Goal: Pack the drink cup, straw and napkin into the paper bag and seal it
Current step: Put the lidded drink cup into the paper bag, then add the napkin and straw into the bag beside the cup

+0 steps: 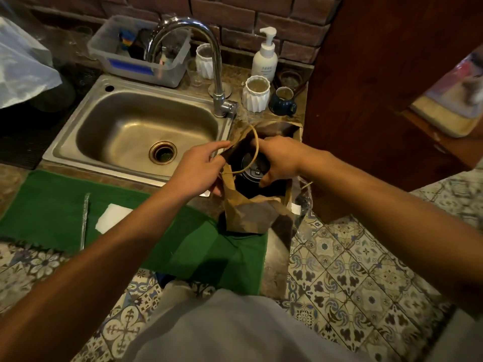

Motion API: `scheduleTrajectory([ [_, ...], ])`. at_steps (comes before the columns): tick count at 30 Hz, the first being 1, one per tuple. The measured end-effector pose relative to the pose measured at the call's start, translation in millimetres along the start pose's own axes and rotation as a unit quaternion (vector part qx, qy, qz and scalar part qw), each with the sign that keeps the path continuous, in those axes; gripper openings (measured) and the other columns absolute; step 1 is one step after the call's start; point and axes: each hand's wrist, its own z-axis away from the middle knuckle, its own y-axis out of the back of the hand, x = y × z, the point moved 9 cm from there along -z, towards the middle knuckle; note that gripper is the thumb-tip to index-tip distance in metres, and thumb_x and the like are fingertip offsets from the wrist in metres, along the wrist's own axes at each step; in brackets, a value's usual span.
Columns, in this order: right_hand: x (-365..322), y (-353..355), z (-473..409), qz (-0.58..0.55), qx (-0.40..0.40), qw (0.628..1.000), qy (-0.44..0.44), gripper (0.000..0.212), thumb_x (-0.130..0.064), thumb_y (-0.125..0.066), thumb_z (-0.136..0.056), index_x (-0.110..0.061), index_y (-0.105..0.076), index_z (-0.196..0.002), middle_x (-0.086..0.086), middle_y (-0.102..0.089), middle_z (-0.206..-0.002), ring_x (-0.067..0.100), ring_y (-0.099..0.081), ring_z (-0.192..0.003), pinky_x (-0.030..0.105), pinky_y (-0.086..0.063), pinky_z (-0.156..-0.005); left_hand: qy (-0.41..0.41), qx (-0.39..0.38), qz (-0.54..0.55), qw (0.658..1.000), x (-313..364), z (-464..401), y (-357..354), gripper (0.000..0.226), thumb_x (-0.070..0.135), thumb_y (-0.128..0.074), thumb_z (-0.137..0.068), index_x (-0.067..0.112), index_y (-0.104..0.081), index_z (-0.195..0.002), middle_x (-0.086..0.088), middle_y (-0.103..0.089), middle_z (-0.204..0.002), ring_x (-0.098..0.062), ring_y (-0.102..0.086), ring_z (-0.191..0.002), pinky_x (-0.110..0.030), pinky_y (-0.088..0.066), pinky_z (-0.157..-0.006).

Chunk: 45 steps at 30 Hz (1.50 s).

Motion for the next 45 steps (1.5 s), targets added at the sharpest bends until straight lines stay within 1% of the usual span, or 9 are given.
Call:
scheduleTrajectory([
  [4,-5.9,-3.8,-5.8,0.071,-0.008,0.997,-0.007,0.095,-0.045,-0.086,-0.072,-0.023,-0.037,-0.150,0.010,-0.058,-0.137,0.032,-0.060,-0.119,0.044,-0.055,-0.092,-0.002,0.011,0.001,1.000,-2.2,-5.2,2.9,0.048,0.010,-0.048,-0.096,0.032,-0.060,-0.138,-0.008,-0.073,-0.086,-0.037,-0.073,-0.066,-0.051,-0.062,-0.058],
  [8,-3.6,-0.3,-4.6,0.149,0.009,0.988,-0.025,0.097,-0.052,-0.079,-0.078,-0.030,-0.026,-0.157,0.009,-0.063,-0.132,0.031,-0.066,-0.110,0.039,-0.054,-0.074,-0.011,0.020,-0.005,1.000,-0.3,-6.0,5.8,0.049,0.010,-0.048,-0.095,0.032,-0.060,-0.137,-0.001,-0.069,-0.076,-0.039,-0.072,-0.065,-0.051,-0.062,-0.057],
  [12,-3.3,0.8,3.6,0.174,0.042,0.983,-0.037,0.095,-0.053,-0.075,-0.083,-0.031,-0.022,-0.159,0.009,-0.065,-0.126,0.030,-0.068,-0.103,0.035,-0.045,-0.063,-0.024,0.028,0.000,0.999,0.9,-5.2,5.9,0.048,0.008,-0.047,-0.095,0.031,-0.063,-0.134,-0.007,-0.074,-0.082,-0.041,-0.072,-0.065,-0.051,-0.061,-0.056],
  [21,-0.7,6.9,27.5,0.110,0.096,0.988,-0.047,0.074,-0.041,-0.073,-0.088,-0.023,-0.039,-0.151,0.010,-0.066,-0.122,0.034,-0.067,-0.105,0.042,-0.057,-0.076,-0.033,0.049,-0.012,0.998,3.2,-18.8,7.5,0.039,0.016,-0.054,-0.092,0.028,-0.071,-0.124,-0.011,-0.075,-0.087,-0.036,-0.072,-0.071,-0.053,-0.061,-0.062],
  [25,-3.6,18.1,42.8,0.059,0.159,0.985,-0.026,0.057,-0.038,-0.072,-0.089,-0.019,-0.052,-0.139,0.010,-0.065,-0.117,0.033,-0.065,-0.103,0.039,-0.052,-0.072,-0.026,0.055,-0.017,0.998,4.4,-20.5,7.3,0.034,0.018,-0.057,-0.092,0.029,-0.071,-0.120,-0.006,-0.073,-0.086,-0.030,-0.072,-0.078,-0.051,-0.061,-0.071],
  [29,-3.9,39.8,60.6,0.003,0.234,0.972,-0.026,0.038,-0.029,-0.071,-0.090,-0.018,-0.063,-0.125,0.008,-0.068,-0.114,0.030,-0.064,-0.105,0.043,-0.055,-0.080,-0.030,0.056,-0.021,0.998,6.1,-18.8,4.0,0.029,0.018,-0.058,-0.094,0.029,-0.069,-0.120,-0.015,-0.072,-0.093,-0.028,-0.070,-0.078,-0.050,-0.059,-0.072],
  [32,-0.1,60.6,76.5,-0.035,0.308,0.949,-0.054,0.028,-0.025,-0.065,-0.092,-0.020,-0.067,-0.120,0.005,-0.070,-0.115,0.028,-0.063,-0.108,0.045,-0.055,-0.084,-0.034,0.062,-0.026,0.997,5.0,-17.4,6.0,0.028,0.020,-0.059,-0.093,0.030,-0.069,-0.117,-0.011,-0.072,-0.091,-0.028,-0.071,-0.082,-0.048,-0.059,-0.075],
  [38,-15.0,98.6,94.6,-0.058,0.402,0.910,-0.079,0.031,-0.034,-0.060,-0.095,-0.019,-0.065,-0.122,0.005,-0.064,-0.128,0.025,-0.054,-0.122,0.036,-0.044,-0.089,-0.049,0.055,-0.015,0.997,0.6,-10.7,16.8,0.023,0.023,-0.063,-0.092,0.027,-0.067,-0.114,-0.013,-0.072,-0.087,-0.025,-0.071,-0.069,-0.049,-0.060,-0.067],
  [45,-83.2,114.7,76.3,-0.099,0.406,0.909,-0.006,0.033,-0.036,-0.060,-0.095,-0.019,-0.066,-0.122,0.004,-0.061,-0.133,0.022,-0.052,-0.127,0.028,-0.036,-0.093,-0.071,0.107,0.029,0.991,-31.6,7.6,72.4,0.027,0.021,-0.062,-0.093,0.026,-0.065,-0.120,-0.011,-0.067,-0.103,-0.019,-0.071,-0.067,-0.044,-0.063,-0.064],
])
